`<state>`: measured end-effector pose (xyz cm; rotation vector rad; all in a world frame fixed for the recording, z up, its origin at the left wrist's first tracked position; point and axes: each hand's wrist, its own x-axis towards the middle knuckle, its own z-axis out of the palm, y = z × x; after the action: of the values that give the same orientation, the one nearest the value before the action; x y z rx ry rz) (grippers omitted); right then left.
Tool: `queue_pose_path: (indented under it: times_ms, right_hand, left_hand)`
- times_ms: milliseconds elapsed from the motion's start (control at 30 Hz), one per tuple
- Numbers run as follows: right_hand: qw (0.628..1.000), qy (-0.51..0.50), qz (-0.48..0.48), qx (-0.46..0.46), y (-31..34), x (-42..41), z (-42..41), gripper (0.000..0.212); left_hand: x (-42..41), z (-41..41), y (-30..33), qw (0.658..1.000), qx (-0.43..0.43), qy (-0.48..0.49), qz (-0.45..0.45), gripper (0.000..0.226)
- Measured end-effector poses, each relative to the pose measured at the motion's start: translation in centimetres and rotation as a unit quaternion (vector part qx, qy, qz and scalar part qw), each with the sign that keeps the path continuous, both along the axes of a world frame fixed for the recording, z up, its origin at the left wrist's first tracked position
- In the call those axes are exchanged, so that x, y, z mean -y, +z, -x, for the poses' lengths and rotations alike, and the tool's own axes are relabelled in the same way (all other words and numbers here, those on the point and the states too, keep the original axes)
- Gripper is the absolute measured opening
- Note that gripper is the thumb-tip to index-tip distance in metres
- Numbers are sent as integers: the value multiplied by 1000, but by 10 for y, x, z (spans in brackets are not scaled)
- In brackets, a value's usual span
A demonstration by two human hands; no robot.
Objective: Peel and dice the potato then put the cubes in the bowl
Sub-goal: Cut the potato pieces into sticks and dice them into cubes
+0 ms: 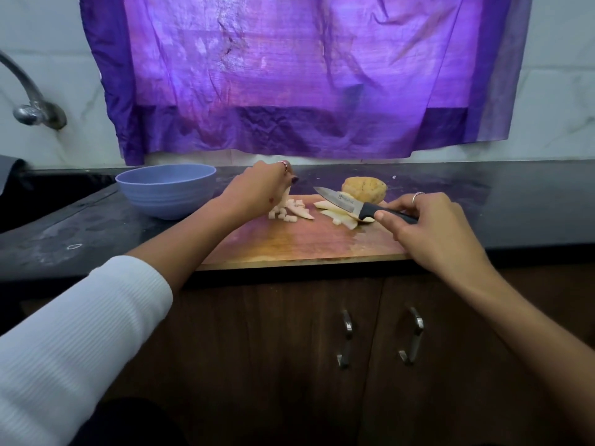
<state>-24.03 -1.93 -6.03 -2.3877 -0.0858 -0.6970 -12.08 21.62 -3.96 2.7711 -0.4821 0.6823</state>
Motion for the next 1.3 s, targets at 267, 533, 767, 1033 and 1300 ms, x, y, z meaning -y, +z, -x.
queue_pose_path:
  times_ms: [267,533,767,1033,1300]
  right_hand:
    - [997,18,61,-33,5,3,17,25]
    - [996,32,88,-13,11,-30,22,13]
    - [981,71,179,-26,4,-61,36,22]
    - [971,88,215,-56,6,-64,36,37]
    - [972,108,206,-25,12,-68,31,39]
  left_hand:
    - [-15,34,6,929,52,-81,356,19]
    - [-36,115,-17,945,-14,13,327,8]
    - [-43,129,-43,959,26,125,253,18]
    - [-42,130,-53,947,65,110,294,18]
    - [-44,131,-57,948,63,107,294,21]
